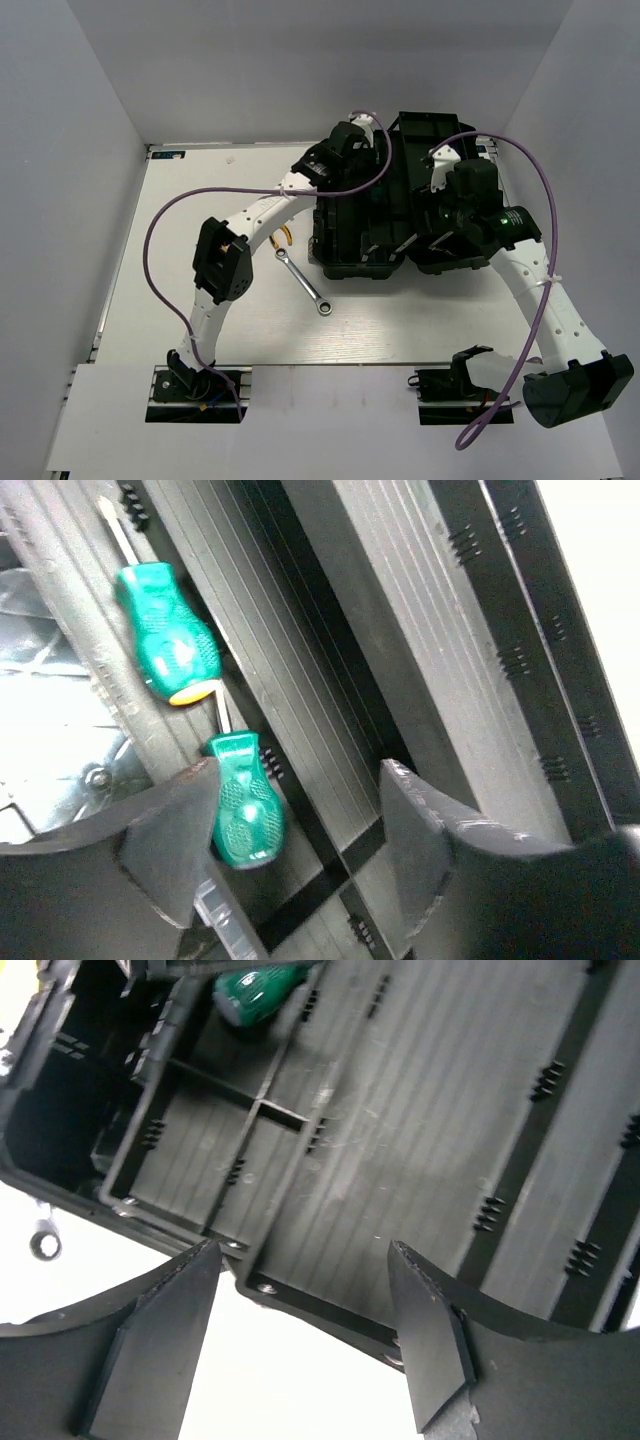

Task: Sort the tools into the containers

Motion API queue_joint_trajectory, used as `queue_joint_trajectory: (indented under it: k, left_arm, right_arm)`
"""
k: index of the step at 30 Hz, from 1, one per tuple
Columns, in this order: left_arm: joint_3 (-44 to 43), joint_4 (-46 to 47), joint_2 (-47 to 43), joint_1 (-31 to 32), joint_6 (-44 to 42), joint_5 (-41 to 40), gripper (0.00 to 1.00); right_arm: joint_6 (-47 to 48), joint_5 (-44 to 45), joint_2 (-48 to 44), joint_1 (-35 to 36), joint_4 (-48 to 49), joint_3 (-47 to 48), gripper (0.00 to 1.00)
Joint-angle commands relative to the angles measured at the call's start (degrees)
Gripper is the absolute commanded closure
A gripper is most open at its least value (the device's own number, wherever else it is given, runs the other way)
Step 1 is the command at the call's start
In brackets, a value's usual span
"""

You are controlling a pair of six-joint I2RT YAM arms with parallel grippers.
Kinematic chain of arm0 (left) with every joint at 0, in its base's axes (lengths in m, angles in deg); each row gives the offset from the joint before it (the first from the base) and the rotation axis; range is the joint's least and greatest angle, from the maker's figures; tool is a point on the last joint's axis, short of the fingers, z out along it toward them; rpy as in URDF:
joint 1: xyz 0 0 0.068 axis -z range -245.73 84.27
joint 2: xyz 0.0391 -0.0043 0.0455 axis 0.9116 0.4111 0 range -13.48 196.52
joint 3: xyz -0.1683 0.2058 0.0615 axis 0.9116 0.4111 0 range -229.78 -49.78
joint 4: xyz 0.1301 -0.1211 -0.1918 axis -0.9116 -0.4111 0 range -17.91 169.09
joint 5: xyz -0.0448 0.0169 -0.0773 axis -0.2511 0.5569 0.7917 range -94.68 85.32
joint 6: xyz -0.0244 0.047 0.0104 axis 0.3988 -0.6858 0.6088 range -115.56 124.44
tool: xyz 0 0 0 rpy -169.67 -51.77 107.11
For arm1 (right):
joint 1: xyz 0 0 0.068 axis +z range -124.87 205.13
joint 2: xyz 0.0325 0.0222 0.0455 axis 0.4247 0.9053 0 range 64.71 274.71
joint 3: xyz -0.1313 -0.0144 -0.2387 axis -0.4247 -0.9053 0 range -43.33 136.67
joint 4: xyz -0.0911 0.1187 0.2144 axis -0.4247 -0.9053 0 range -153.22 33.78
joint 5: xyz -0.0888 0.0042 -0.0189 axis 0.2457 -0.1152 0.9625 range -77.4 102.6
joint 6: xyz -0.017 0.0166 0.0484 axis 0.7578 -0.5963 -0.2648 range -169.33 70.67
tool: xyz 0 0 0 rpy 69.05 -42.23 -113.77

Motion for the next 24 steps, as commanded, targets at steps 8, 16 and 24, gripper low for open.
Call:
queue_joint_trajectory:
  k: [8,16,24]
  left_arm:
    - [28.58,-1.01,-37.63,-1.31,-6.25,-15.36,0.94]
    - [63.18,-15.23,-71.17,-4.03,0.13,-36.74,0.13]
    - [68.74,-31.77,-89.11,-4.56,12.80,-44.84,0.04]
  right_arm:
    - [8.44,-28.51,-1.45,2.01,-1.83,0.41,0.92]
    - [9.58,-21.78,20.21,24.33,-5.43,9.72,0.73]
    - [0.89,-10.52,44.07,38.05,-11.66,33.88,0.55]
